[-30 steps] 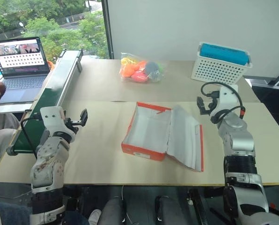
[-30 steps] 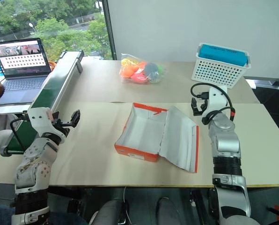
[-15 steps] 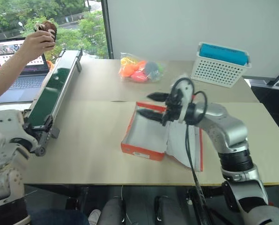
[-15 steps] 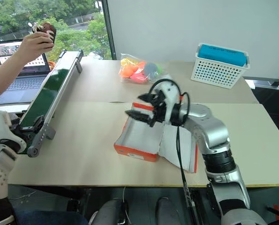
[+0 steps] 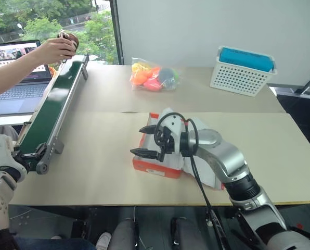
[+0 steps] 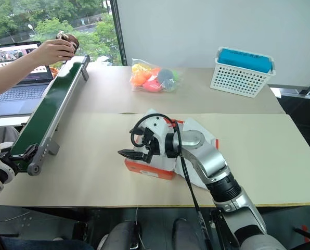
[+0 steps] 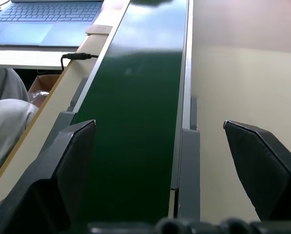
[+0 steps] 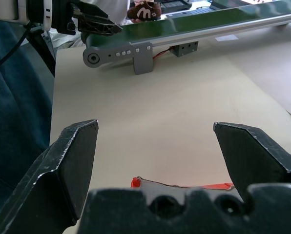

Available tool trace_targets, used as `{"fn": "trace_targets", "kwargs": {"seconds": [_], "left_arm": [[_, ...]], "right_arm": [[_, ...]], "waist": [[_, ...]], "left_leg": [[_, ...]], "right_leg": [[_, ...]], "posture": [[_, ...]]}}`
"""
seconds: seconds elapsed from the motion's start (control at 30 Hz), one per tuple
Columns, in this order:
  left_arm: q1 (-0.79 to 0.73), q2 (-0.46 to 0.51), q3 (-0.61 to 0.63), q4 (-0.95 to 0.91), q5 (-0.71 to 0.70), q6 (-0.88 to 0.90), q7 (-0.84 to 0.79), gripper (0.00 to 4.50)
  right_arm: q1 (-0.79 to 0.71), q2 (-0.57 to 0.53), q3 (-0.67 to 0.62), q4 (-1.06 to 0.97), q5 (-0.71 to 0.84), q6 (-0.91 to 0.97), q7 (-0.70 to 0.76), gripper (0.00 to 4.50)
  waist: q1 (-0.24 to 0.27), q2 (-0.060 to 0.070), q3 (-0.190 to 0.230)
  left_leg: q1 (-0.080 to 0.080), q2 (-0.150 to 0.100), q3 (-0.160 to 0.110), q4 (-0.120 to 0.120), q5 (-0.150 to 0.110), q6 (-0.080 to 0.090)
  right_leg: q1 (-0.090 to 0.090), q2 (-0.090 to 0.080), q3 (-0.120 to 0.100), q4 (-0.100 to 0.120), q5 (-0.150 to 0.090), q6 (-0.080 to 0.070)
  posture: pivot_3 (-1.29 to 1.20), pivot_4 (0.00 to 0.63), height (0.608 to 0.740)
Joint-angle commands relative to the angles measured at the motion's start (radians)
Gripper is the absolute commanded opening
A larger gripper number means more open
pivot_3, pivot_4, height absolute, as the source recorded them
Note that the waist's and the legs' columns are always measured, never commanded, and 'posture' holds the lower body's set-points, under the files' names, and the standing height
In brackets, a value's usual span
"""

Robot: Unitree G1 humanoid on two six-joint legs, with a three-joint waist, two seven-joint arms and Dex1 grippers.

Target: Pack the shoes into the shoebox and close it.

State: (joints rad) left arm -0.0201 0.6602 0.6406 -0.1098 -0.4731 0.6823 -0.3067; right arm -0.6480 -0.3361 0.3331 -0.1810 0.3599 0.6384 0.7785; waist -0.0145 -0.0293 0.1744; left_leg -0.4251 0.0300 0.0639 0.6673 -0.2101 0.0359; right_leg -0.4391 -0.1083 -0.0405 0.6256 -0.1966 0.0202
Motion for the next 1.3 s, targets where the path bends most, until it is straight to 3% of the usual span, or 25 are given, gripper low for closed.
{"fn": "trace_targets", "kwargs": {"seconds": [0.03,0.57,0.97,1.3], "left_arm": [[-0.013,0.035,0.003,-0.015,0.005,0.005,-0.015,4.50],[-0.096,0.053,-0.074,0.079,0.036,-0.030,-0.059,4.50],[-0.100,0.061,-0.087,0.234,0.130,-0.165,-0.054,4.50],[-0.136,0.048,-0.072,0.309,0.142,-0.249,-0.039,4.50]], "right_arm": [[0.007,0.002,-0.048,-0.054,0.007,0.008,-0.027,4.45],[0.046,-0.024,-0.078,-0.097,-0.002,0.049,-0.087,4.45],[0.080,-0.038,-0.089,-0.109,-0.003,0.057,-0.119,4.45],[0.104,-0.086,-0.058,-0.161,0.030,0.072,-0.025,4.45]], "waist": [[0.000,0.000,0.000],[0.001,-0.001,0.000],[0.001,-0.001,0.000],[0.003,-0.002,-0.001]], "left_leg": [[0.000,0.000,0.000,0.000,0.000,0.000],[0.000,0.001,0.001,0.000,0.000,0.001],[0.000,0.001,0.001,0.000,0.001,0.001],[0.000,0.001,0.001,0.000,0.001,0.001]], "right_leg": [[0.000,0.000,0.000,0.000,0.000,0.000],[0.000,0.001,0.000,0.000,0.000,-0.001],[0.000,0.001,0.000,0.000,0.000,-0.001],[0.000,0.001,0.000,0.000,0.000,-0.001]], "posture": [[0.00,0.150,0.740],[0.00,0.150,0.740],[0.00,0.150,0.740],[0.00,0.150,0.740]]}}
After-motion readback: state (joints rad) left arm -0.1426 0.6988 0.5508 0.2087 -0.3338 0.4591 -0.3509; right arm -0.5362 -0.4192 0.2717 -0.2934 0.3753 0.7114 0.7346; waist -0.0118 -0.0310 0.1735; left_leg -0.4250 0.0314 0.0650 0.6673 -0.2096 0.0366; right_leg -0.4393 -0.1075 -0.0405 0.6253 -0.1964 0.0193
